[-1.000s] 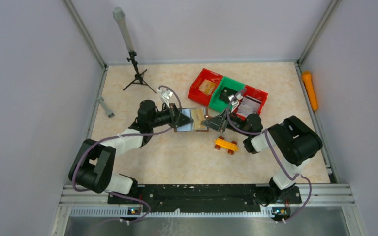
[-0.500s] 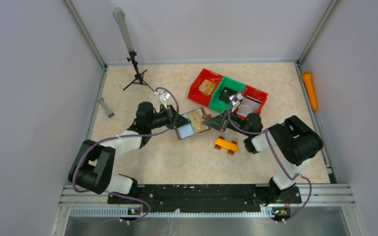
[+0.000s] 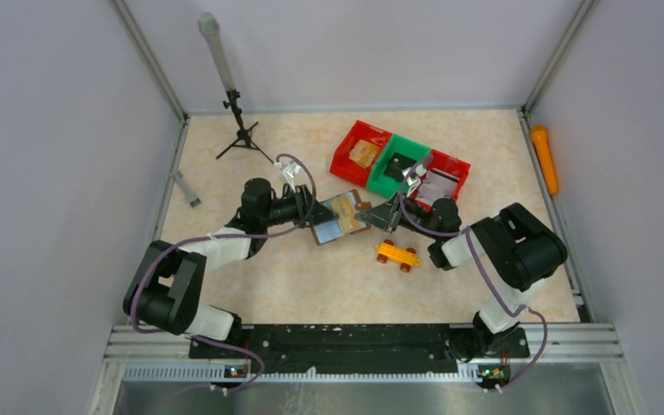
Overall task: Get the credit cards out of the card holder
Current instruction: Remove the credit card from the card holder.
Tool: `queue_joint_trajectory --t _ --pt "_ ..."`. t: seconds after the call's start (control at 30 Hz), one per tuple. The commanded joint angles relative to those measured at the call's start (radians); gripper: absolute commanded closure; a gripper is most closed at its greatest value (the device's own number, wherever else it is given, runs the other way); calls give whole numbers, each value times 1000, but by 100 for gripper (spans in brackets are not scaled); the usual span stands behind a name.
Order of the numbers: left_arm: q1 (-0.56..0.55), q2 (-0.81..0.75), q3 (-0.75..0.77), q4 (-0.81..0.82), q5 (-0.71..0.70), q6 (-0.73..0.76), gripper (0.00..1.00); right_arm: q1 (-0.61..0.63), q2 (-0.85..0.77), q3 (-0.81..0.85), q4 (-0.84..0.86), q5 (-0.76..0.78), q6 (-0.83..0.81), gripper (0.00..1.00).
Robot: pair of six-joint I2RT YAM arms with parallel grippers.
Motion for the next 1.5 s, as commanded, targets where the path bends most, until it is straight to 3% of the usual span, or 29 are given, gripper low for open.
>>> queue_joint_trajectory --t 0.0,0.13,0.27,0.37,0.5,0.7,0.8,0.93,1.03,1.17,1.47 --pt "3 44 38 38 40 -13 58 -3 8 10 158 -26 36 100" --pt "3 59 40 74 69 -36 57 -3 10 12 168 -31 44 100" --pt "1 95 16 290 171 -162 59 -1 23 18 185 -41 62 100" --pt "1 116 -7 455 214 -249 63 -1 49 22 232 -52 95 100" --pt "-3 121 -14 528 234 -286 73 -1 71 27 268 -62 118 100" --pt "-3 107 -19 514 225 -273 100 -2 55 26 241 -60 102 100" --pt "-2 85 -32 493 209 -250 100 -1 55 26 242 -61 99 99" --pt "0 41 -31 381 169 -174 100 -3 49 21 245 -61 95 80" --pt "0 19 -30 320 143 -134 100 -3 37 20 226 -57 81 74" --pt "0 3 -28 283 130 -113 100 -4 25 16 209 -52 68 90" --pt "20 -27 -20 144 71 -47 100 -35 10 -9 227 -41 75 89"
